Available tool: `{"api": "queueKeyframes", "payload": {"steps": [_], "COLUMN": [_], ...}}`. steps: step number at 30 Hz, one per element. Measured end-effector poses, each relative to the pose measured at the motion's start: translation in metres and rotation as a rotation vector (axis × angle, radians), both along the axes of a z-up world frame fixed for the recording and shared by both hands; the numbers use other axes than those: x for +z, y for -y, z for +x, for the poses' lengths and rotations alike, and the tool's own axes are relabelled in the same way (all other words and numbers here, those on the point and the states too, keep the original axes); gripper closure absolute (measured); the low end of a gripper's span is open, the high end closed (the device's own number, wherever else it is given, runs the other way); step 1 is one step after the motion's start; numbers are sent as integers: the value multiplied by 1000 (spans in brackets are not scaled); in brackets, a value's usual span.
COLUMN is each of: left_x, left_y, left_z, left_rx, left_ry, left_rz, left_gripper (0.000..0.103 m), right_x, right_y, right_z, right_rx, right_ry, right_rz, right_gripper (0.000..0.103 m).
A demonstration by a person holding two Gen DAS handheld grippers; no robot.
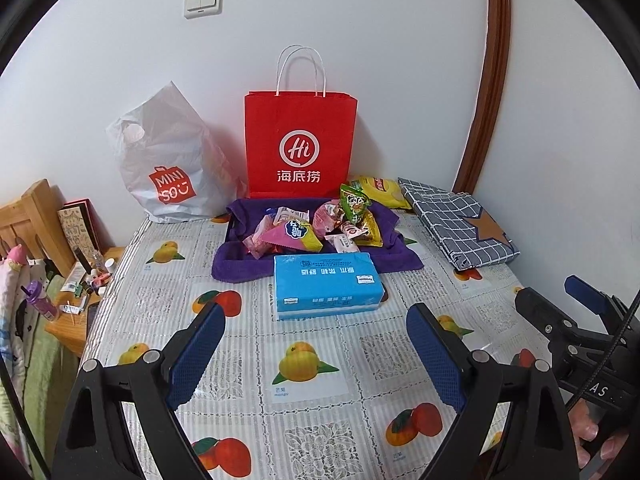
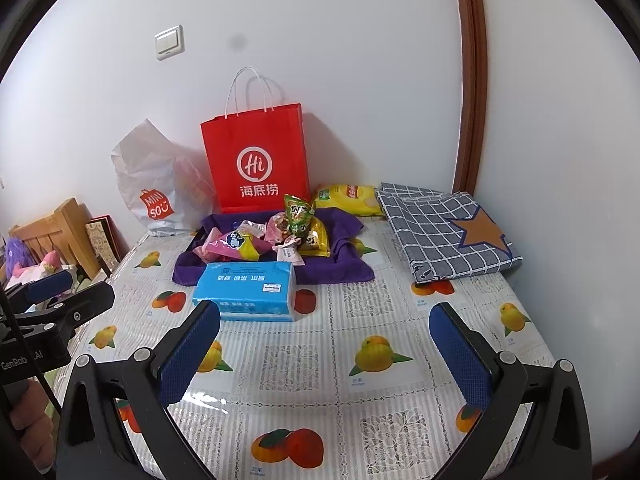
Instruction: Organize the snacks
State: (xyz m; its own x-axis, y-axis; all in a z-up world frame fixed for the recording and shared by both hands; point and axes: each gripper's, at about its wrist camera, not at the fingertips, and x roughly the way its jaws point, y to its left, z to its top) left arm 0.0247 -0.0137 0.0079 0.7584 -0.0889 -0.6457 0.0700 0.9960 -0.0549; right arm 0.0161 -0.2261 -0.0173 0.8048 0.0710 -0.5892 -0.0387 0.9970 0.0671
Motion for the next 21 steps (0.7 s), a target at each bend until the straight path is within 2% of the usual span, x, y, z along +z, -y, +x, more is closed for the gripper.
{"api": "queueKeyframes", "payload": {"steps": [21], "left_x": [0], "left_y": [3], "left_z": [-2], "left_rx": [-8], "left_ry": [3], "left_rz": [1], "left_gripper": [11], "right_x": [1], "right_y": [1], "right_z": [-2], "right_rx": [-2], "right_ry": [4], "right_rz": [-1], "right_gripper": [0]}}
